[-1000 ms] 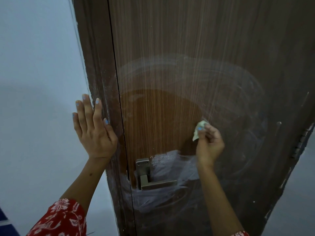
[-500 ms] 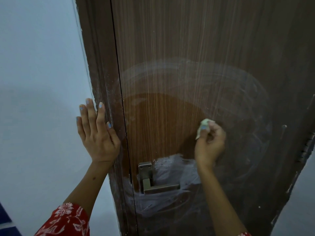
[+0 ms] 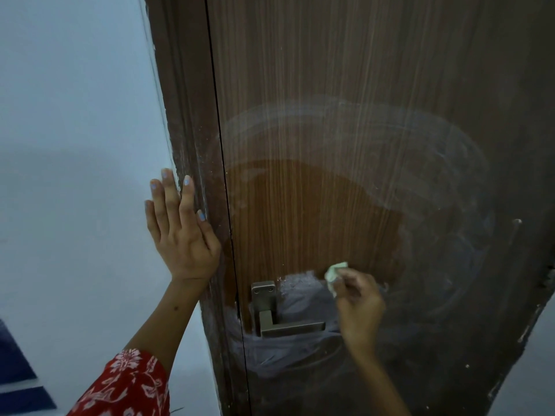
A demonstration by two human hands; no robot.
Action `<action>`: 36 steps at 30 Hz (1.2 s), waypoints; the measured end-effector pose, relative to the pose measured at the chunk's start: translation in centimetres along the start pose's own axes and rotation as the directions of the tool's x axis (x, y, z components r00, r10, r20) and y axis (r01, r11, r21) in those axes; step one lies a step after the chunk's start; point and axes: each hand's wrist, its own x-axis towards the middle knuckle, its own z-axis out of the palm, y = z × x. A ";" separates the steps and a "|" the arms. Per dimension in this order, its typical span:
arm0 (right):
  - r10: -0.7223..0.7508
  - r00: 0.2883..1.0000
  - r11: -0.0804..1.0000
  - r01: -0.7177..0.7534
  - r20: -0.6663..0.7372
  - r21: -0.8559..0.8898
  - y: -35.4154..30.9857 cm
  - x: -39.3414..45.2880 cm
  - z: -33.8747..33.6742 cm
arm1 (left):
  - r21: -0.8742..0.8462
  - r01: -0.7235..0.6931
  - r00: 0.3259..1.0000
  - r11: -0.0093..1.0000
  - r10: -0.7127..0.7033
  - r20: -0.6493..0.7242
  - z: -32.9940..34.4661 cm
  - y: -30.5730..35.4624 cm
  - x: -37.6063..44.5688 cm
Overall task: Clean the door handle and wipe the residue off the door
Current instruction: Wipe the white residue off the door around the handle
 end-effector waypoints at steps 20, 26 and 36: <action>-0.382 0.893 0.873 0.433 0.239 -0.223 -2.8 -0.7 2.0 | -0.010 0.000 1.000 1.000 0.000 0.012 0.1 0.1 0.1; -0.499 0.641 0.693 0.699 0.583 -0.176 -3.3 -1.0 2.5 | -0.016 0.004 1.000 1.000 -0.004 0.019 0.1 0.0 0.0; -0.444 0.690 0.731 0.648 0.572 -0.214 -3.2 -1.8 2.7 | -0.013 0.003 1.000 1.000 -0.003 0.024 0.2 -0.2 0.0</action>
